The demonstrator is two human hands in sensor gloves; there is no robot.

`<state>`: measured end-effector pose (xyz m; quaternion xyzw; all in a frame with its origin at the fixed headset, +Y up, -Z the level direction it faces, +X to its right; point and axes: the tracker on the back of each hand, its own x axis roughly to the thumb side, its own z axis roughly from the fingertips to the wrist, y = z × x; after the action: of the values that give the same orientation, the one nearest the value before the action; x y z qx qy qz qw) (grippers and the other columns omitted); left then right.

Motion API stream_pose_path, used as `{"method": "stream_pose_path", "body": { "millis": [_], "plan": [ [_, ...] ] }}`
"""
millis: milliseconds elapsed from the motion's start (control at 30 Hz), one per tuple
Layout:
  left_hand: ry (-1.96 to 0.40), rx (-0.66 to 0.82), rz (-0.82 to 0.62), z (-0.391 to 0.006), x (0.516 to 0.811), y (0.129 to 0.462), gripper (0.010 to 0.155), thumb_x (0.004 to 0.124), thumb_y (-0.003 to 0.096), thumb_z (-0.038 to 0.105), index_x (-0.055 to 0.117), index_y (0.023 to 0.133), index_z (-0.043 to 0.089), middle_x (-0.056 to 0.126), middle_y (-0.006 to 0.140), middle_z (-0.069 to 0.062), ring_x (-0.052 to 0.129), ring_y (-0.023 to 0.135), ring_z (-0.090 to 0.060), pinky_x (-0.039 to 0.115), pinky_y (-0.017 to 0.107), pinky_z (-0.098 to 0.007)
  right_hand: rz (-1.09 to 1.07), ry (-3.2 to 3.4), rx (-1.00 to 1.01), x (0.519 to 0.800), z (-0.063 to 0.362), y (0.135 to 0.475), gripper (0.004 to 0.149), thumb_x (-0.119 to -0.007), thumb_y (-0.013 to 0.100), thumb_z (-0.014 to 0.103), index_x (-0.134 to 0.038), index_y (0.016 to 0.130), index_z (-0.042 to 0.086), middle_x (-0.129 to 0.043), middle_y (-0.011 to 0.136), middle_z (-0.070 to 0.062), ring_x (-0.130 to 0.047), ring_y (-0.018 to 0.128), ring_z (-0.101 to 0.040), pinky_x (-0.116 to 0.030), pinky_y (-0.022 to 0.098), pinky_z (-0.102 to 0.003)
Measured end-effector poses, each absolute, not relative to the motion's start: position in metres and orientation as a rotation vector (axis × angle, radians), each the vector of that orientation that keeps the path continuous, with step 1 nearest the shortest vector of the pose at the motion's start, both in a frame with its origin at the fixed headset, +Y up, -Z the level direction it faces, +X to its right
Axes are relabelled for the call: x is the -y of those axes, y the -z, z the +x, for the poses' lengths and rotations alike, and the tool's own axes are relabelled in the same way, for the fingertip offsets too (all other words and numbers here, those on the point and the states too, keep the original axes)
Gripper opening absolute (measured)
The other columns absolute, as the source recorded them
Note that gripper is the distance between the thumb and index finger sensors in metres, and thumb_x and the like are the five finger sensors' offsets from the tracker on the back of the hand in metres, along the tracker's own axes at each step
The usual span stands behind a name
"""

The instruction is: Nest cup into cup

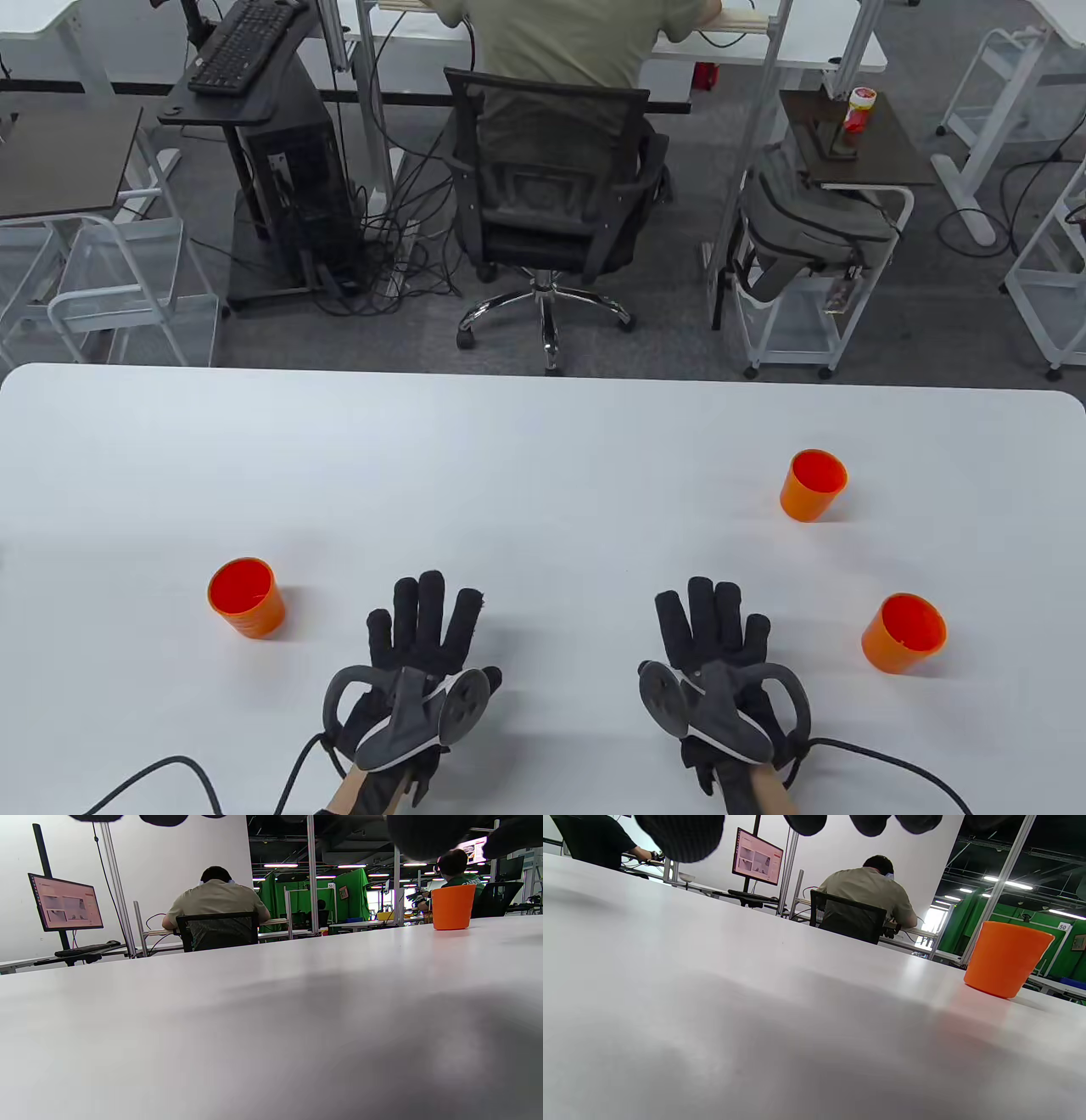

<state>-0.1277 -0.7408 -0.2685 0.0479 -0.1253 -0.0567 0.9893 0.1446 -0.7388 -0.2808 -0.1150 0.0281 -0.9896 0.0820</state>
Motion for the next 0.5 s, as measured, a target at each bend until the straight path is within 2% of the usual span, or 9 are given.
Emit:
{"method": "stream_pose_path", "body": {
  "millis": [233,367,500],
  "plan": [
    [0.117,0.245,0.099,-0.129,0.740,0.269,0.092,0.059,0.0534,0.075,0.028,0.119,0.018,0.030,0.123,-0.032,0.042,0.109,-0.058,0.050,0.074,-0.073,-0.355,2.980,-0.105,0.737,0.147,0.282,0.081,-0.065,0.059,0.052,-0.031,0.115,0.005,-0.030,0.116,-0.035,-0.037,0.102,-0.060,-0.041,0.066,-0.077],
    [0.126,0.247,0.100,-0.128,0.740,0.268,0.093,0.059,0.0534,0.075,0.028,0.119,0.018,0.029,0.123,-0.032,0.042,0.109,-0.058,0.050,0.074,-0.073,-0.376,3.010,-0.243,0.732,0.154,0.284,0.083,-0.077,0.053,0.049,-0.043,0.112,0.001,-0.044,0.113,-0.032,-0.055,0.099,-0.055,-0.050,0.066,-0.071],
    [0.139,0.242,0.104,-0.129,0.739,0.268,0.093,0.059,0.0534,0.075,0.029,0.119,0.017,0.029,0.123,-0.032,0.041,0.109,-0.059,0.050,0.074,-0.073,-0.303,3.053,-0.399,0.721,0.169,0.285,0.087,-0.083,0.049,0.050,-0.046,0.110,-0.001,-0.051,0.110,-0.031,-0.064,0.095,-0.050,-0.056,0.067,-0.065]
  ]
}}
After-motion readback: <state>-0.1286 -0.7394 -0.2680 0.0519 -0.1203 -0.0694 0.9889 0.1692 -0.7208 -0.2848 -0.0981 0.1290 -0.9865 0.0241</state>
